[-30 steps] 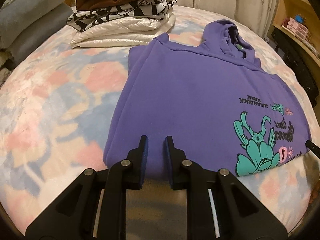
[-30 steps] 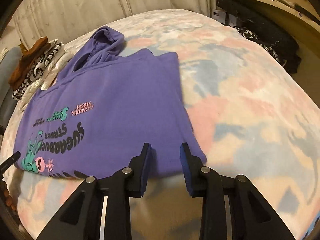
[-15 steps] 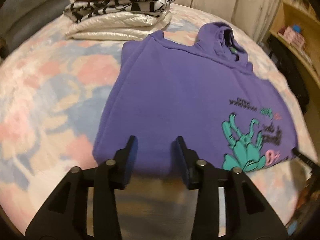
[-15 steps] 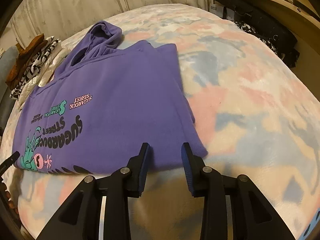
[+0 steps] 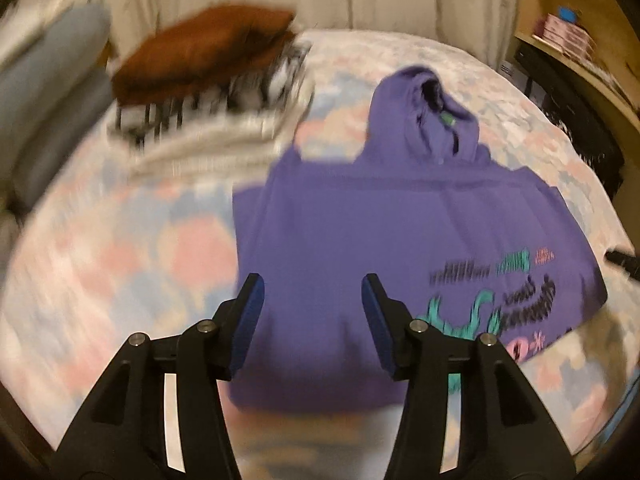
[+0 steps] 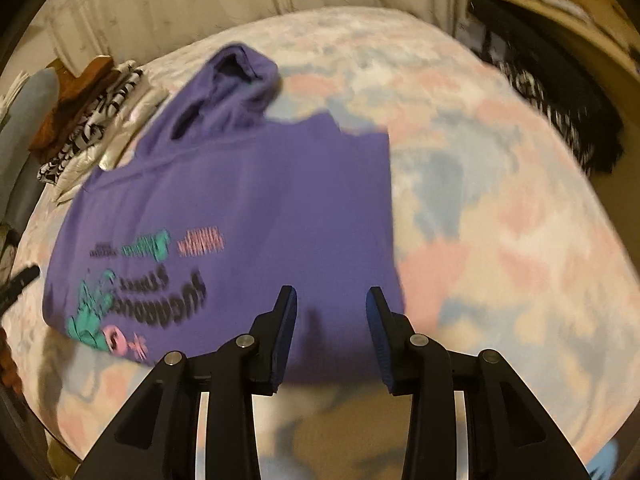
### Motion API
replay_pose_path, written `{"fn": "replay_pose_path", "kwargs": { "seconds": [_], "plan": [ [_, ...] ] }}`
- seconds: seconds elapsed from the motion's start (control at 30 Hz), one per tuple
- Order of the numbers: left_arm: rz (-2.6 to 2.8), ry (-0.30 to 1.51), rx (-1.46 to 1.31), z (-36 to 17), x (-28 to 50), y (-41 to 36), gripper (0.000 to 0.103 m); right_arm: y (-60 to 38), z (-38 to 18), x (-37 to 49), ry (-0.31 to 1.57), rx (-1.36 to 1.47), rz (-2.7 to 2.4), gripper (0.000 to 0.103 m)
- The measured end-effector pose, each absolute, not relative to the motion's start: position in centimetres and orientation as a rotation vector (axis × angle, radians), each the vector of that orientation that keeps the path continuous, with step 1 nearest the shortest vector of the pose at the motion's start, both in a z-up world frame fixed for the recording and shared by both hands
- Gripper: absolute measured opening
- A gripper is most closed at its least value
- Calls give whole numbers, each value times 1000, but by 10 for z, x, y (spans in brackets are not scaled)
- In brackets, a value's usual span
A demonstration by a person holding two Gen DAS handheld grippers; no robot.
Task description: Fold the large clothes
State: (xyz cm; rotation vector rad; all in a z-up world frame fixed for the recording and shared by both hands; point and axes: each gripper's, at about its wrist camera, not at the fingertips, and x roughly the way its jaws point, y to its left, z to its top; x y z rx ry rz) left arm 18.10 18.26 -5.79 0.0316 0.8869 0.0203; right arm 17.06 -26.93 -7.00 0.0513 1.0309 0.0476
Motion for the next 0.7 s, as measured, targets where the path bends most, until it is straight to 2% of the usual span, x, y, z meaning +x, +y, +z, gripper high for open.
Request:
{"fn": "replay_pose_path", "kwargs": {
  "seconds": [0.2, 0.27, 0.33, 0.37, 0.5, 0.7],
  "plan": [
    [1, 823, 131, 15, 257, 161, 48, -267, 10, 238, 921, 11, 67, 37],
    [-11, 806, 156, 34, 290, 150, 48, -265, 32, 267, 888, 1, 71, 43],
    [-19, 800, 175, 44, 322, 139, 48, -262, 48, 301, 867, -7, 75, 57],
    [-31, 808, 177, 46, 340, 133, 49, -259, 54, 320, 860, -8, 82, 58],
    [-48, 873, 135, 33, 419, 123, 55, -245, 55, 406, 883, 20, 113, 58],
    [-54, 986, 95, -43, 516, 114, 56, -215, -14, 530, 996, 60, 153, 58]
  ]
}}
